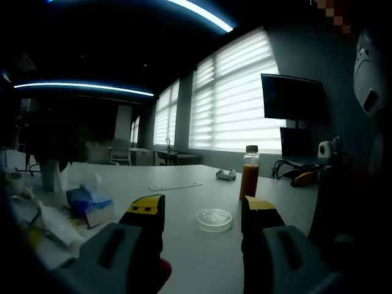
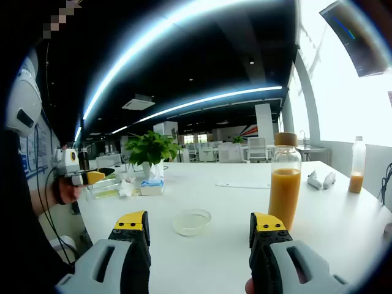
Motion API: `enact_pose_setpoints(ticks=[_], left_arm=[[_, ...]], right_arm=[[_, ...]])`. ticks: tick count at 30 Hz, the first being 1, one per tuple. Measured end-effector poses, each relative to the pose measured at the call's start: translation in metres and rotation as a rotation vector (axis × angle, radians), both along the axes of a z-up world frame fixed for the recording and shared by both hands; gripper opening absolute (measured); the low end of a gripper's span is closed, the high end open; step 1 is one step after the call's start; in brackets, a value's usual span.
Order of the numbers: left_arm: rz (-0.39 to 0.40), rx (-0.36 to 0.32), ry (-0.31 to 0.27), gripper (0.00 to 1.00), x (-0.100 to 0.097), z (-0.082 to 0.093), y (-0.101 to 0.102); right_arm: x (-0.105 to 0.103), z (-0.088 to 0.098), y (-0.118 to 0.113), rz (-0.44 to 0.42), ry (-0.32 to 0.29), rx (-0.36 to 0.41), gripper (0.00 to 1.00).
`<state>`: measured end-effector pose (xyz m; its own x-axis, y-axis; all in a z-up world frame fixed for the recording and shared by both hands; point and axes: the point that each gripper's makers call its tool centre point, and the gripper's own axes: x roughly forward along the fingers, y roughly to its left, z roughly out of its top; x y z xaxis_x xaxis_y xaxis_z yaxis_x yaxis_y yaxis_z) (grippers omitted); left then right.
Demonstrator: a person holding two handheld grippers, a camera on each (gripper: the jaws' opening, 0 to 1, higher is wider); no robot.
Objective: Open the Petri dish lid, place the lid on the table, pour the liquid culture medium into the Petri dish, pick up the Petri dish lid from the table, and close the Petri dish
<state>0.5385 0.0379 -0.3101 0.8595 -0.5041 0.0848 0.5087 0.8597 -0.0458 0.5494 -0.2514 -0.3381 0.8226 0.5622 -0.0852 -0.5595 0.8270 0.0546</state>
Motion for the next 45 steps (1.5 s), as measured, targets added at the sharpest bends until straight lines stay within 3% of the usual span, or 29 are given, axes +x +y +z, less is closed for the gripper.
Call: enact_pose_setpoints(ticks=[45], left_arm=[[-0.009, -0.001, -0.006, 0.42, -0.0021, 0.0015, -0.004]], right_arm=[[0.0001, -0.0019, 0.0017, 0.01, 0.005, -0.005, 0.61]])
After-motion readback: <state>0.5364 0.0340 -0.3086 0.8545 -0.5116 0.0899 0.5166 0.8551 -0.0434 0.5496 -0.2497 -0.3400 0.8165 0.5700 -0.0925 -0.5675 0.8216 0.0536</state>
